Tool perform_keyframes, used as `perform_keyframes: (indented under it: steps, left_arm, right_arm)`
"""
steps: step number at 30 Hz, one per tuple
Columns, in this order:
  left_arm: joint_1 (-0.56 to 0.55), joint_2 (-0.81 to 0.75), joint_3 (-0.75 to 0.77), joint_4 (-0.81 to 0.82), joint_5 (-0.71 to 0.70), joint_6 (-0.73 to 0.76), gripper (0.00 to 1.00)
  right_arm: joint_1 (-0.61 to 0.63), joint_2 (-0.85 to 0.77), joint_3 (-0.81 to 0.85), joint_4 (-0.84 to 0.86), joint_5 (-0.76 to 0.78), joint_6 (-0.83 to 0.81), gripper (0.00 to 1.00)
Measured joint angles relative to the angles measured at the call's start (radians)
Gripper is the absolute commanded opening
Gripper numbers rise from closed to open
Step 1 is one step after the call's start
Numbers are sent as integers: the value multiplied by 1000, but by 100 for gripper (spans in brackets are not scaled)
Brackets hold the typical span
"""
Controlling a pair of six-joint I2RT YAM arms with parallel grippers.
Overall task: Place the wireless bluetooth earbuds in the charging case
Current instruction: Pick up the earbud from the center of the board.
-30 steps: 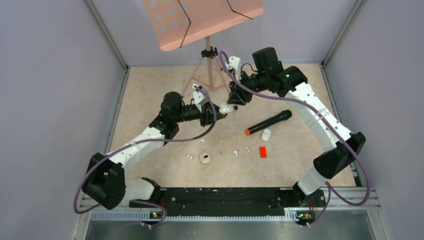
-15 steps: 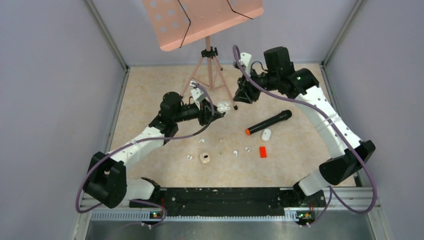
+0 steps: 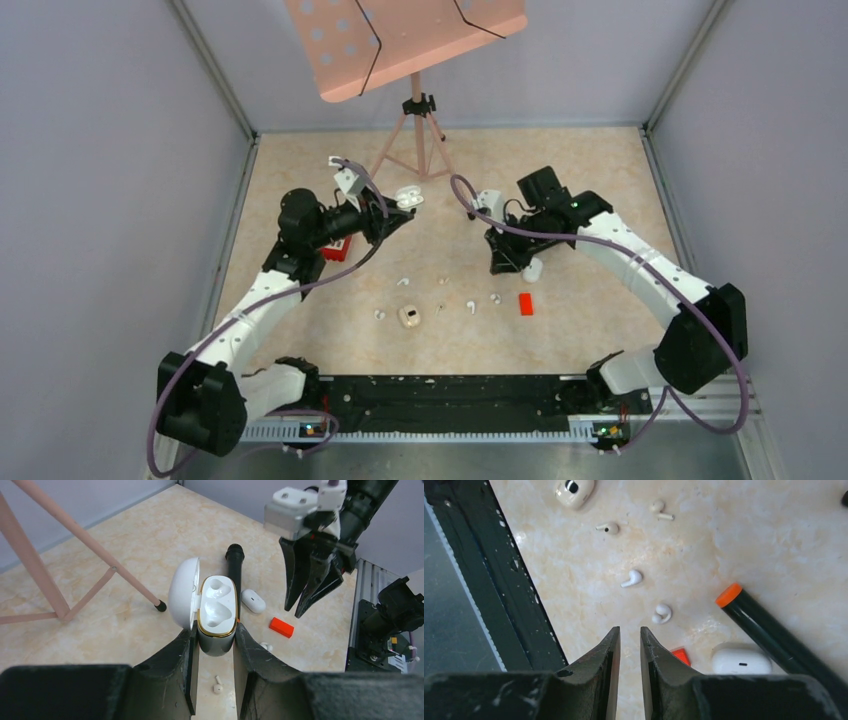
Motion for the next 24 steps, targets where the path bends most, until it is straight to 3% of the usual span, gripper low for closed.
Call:
perform_keyframes:
  steps: [7, 14, 24]
  left_arm:
    - [33, -107, -68, -69, -64, -35, 0]
    - [49, -212, -129, -134, -150, -52, 0]
    - [111, -279, -142, -212, -114, -39, 0]
  right_arm:
    - [75, 47, -100, 72, 79, 33, 21]
    - [142, 98, -116, 140, 141, 170, 20]
    - [141, 243, -62, 220, 97, 257, 16]
